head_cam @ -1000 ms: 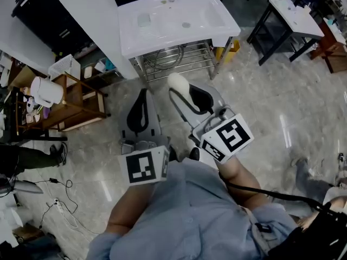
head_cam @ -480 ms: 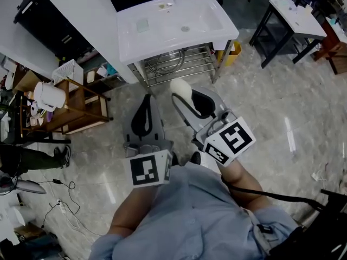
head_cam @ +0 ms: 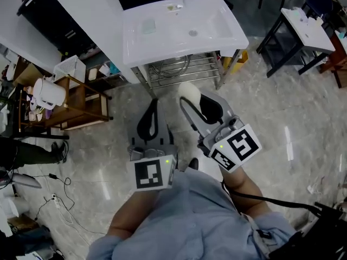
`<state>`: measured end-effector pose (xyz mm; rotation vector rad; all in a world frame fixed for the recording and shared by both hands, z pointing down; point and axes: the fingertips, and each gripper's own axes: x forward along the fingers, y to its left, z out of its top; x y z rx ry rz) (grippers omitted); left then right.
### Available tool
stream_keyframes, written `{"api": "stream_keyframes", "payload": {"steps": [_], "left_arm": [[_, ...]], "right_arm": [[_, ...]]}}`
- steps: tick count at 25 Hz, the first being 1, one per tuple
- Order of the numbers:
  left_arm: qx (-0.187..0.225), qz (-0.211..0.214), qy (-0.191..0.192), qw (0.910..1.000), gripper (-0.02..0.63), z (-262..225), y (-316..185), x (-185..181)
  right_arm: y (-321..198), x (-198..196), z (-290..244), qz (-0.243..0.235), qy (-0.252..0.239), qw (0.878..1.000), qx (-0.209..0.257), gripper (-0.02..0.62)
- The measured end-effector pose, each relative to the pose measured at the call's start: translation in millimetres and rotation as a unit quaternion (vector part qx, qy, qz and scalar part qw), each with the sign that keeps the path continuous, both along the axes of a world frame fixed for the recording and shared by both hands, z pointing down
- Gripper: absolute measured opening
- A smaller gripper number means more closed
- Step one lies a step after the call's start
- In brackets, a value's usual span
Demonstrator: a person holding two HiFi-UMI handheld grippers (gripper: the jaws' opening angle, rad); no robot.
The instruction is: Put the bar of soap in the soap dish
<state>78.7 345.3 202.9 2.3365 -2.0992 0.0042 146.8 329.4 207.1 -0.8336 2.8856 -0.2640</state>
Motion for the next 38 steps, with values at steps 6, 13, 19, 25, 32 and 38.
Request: {"api": "stream_keyframes", "payload": {"steps": [6,13,19,25,32,38], "left_arm": [[-0.002,0.015,0.010,0.9998,0.005,8,-64,-33],[0.007,0.031,0.017,0.9993,0.005,0,-144,-82],[0.011,0.044,0.022,0.9987,0.005,0,-189,-117],[0.004,0.044,0.027,0.9987,0.005,6,-217,-138],[-0.015,0.039,0.029,0.9987,0.005,21,-243,-141],[-0.024,0.039,0.020,0.9988,0.005,26,-284,-148]], "right_arm": [[-58,-29,9,0.017,0.007,1.000,-0.008,0.109],[-132,-78,2,0.031,0.009,0.999,-0.007,0.109],[-175,-116,1,0.038,0.006,0.999,-0.006,0.109],[-205,-126,2,0.055,0.006,0.998,-0.014,0.109],[-234,-120,13,0.065,0.003,0.997,-0.030,0.109],[-276,-131,22,0.057,-0.002,0.998,-0.042,0.109]]}}
